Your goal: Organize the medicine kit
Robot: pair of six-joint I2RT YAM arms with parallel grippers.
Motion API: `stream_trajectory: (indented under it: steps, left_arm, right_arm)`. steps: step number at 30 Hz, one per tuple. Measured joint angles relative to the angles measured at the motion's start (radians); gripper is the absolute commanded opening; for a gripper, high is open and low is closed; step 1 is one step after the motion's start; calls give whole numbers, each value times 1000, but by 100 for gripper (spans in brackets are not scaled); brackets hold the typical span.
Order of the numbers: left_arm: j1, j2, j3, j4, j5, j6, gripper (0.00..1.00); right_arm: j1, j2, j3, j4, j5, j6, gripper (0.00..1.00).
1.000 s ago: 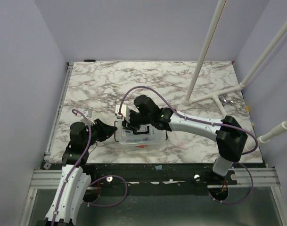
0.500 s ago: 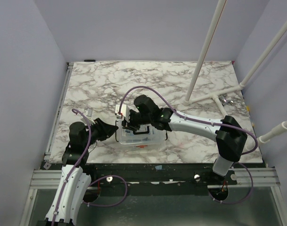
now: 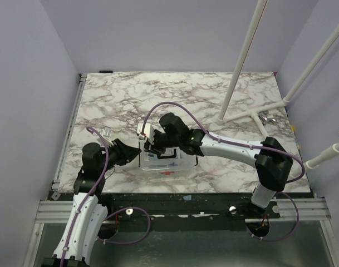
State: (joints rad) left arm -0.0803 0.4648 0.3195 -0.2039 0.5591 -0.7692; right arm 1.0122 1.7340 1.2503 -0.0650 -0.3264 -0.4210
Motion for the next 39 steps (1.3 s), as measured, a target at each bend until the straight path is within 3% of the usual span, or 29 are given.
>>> stream_trajectory:
  steps: [11,26,33,39]
  left_arm:
    - [0,19,0,18,27,-2,35]
    - [0,23,132,-41,17,64,55]
    - [-1,79,208,-57,31,108,70]
    - [-63,164,298,-90,50,175,73]
  right_arm:
    - [0,-14,-35,46,8,14,36]
    - [-37,-177,-166,11,132,111,41]
    - [-73,-324,-279,12,258,242,52]
    - [-113,-455,-364,27,418,433,58]
